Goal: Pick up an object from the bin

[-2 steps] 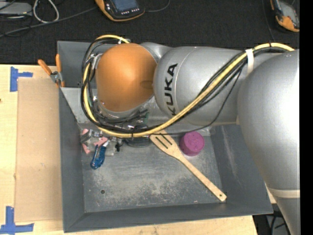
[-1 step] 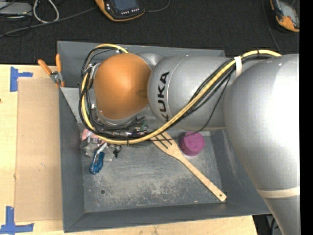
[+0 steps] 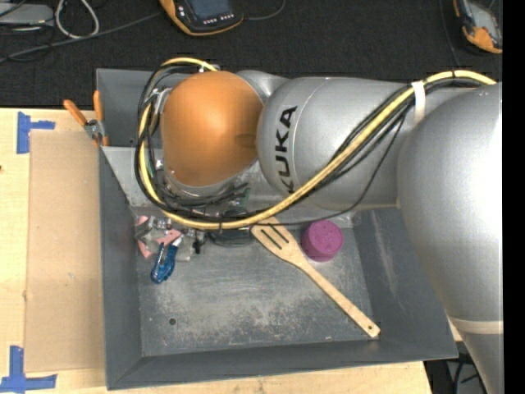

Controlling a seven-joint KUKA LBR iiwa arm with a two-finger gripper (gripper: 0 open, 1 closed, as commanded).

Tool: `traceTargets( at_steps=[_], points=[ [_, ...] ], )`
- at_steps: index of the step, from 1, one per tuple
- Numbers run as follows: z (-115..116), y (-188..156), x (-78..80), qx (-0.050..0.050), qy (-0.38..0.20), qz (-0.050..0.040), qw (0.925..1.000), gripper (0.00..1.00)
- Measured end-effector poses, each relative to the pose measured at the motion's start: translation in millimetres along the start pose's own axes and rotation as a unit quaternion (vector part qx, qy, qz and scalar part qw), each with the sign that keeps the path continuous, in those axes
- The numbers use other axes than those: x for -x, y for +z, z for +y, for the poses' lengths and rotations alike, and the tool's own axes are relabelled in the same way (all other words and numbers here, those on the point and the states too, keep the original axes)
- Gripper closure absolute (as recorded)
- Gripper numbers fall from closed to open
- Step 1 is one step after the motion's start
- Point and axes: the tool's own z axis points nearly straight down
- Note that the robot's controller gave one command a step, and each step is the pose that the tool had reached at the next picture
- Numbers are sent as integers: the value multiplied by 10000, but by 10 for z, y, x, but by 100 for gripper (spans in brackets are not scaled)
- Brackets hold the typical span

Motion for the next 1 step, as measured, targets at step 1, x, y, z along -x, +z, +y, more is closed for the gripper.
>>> traceTargets(
  at_steps=[1],
  points=[
    [15, -68, -13, 31, 28, 15, 10000, 100]
  ],
)
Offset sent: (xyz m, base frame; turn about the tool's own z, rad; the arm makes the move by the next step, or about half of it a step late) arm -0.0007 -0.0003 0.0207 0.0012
